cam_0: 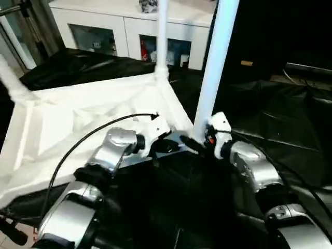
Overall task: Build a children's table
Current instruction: Rotate leg to tighten
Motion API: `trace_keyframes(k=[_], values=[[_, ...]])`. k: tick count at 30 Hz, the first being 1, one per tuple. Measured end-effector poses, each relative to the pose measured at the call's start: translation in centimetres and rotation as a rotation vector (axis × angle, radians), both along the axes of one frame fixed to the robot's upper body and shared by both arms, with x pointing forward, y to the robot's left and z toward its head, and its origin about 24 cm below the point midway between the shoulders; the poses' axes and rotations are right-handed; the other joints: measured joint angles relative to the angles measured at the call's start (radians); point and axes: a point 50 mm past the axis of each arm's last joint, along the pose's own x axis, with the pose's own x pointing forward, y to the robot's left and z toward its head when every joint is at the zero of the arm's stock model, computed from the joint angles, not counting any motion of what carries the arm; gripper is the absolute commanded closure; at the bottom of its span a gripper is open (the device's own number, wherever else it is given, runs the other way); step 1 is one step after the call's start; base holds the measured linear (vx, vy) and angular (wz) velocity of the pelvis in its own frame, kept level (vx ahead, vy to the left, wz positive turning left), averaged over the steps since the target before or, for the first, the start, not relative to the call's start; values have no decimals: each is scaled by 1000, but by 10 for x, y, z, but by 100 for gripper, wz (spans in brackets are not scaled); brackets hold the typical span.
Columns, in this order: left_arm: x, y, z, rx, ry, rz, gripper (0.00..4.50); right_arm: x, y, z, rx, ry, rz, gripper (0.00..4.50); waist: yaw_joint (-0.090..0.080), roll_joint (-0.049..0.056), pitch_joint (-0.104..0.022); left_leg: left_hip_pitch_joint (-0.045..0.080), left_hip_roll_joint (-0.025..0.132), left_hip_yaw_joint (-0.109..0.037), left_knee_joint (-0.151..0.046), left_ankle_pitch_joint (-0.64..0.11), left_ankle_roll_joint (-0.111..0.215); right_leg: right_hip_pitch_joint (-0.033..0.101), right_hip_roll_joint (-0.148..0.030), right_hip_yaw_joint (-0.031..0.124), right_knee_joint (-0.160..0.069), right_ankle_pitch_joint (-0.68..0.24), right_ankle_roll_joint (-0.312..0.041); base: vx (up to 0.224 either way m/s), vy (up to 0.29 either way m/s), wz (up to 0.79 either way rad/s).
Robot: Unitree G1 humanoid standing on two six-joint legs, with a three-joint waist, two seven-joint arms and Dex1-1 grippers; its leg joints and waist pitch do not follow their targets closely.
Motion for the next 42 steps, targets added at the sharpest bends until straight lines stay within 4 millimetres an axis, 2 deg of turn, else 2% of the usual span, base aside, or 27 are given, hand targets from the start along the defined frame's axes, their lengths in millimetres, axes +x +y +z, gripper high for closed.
trace_keyframes(k=[4, 10, 17, 23, 26, 36, 39, 42], values=[[-9, 8, -1, -12, 36, -81, 450, -11, -7, 1, -18, 18, 155, 73, 10, 0, 0, -1, 1, 0, 0, 0, 0, 0, 0, -1, 0, -1, 0, 0, 0, 0], [-18, 17, -2, -10, 75, -169, 450, -21, -11, 6, -25, 68, 316, 73, 17, 1, 0, 0, 1, 0, 0, 0, 0, 0, 0, -1, 0, 0, 0, 0, 0, 0], [-24, 21, -2, -11, 101, -212, 450, -30, -9, 6, -5, 99, 393, 144, 19, 0, 0, -1, 1, 0, 1, 0, -1, 0, 0, -1, 0, 0, 0, 0, 0, 0], [-25, 21, -2, -12, 101, -211, 450, -32, -8, 5, 5, 113, 395, 181, 19, 0, 0, -1, 1, 0, 1, 0, -1, 0, 0, -1, 0, -1, 0, 0, 0, 0], [-22, 19, -3, -9, 81, -176, 450, -29, -4, 2, 28, 104, 328, 185, 17, 0, 0, 0, 1, 0, 1, -1, -3, 0, 0, 0, 0, 0, 0, 0, 0, 0], [4, -16, -3, -2, -27, 97, 450, 10, 9, -4, 94, 44, -260, 190, -6, 2, -1, 3, 0, 0, 1, -2, -5, 2, 0, 1, 1, 1, -1, 0, 0, 0], [7, -24, -2, -5, -42, 148, 450, 17, 14, -2, 88, 35, -366, 190, -10, 2, -1, 3, 0, 0, 0, -2, -4, 2, 0, 1, 1, 0, 0, 0, 0, 0], [8, -26, -3, -4, -45, 161, 450, 18, 16, -3, 83, 18, -391, 190, -10, 3, -1, 3, 0, 0, 0, 0, -1, 2, 0, 1, 0, 0, 0, 0, 0, 0]])
